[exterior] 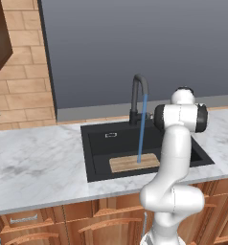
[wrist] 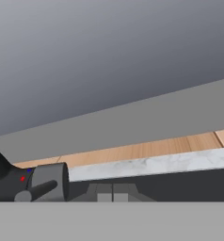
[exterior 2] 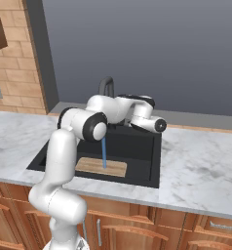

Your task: Turn on the sink faucet with hot water and rinse the cutting board for ten seconds, then turn off the faucet. Push the cutting board to reach the water if necessary.

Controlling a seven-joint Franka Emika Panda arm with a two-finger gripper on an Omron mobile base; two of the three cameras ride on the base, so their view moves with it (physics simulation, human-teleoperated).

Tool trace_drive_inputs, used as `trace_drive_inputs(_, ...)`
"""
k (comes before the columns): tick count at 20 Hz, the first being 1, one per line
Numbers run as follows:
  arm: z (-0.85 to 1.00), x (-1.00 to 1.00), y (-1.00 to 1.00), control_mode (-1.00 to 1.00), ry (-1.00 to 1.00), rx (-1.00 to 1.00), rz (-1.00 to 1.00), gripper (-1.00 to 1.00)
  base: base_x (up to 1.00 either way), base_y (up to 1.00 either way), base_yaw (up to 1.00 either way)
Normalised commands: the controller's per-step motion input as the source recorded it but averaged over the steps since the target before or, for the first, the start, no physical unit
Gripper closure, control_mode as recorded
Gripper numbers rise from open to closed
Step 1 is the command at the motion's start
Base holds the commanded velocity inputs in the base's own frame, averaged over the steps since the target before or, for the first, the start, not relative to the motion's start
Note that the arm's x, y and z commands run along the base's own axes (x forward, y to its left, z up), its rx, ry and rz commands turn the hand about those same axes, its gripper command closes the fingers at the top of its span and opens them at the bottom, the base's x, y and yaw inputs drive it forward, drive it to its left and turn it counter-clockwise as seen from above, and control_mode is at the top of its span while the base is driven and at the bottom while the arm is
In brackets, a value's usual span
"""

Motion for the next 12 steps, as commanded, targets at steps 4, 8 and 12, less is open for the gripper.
trace_drive_inputs(4,0.00,0.14,0.03,-1.00,0.00,0.00,0.00,1.00,0.00,0.00,0.00)
trace_drive_inputs(8,0.00,0.14,0.09,-1.00,0.00,0.00,0.00,1.00,0.00,0.00,0.00)
trace_drive_inputs(12,0.00,0.03,0.23,-1.00,0.02,0.00,0.00,1.00,0.00,0.00,0.00)
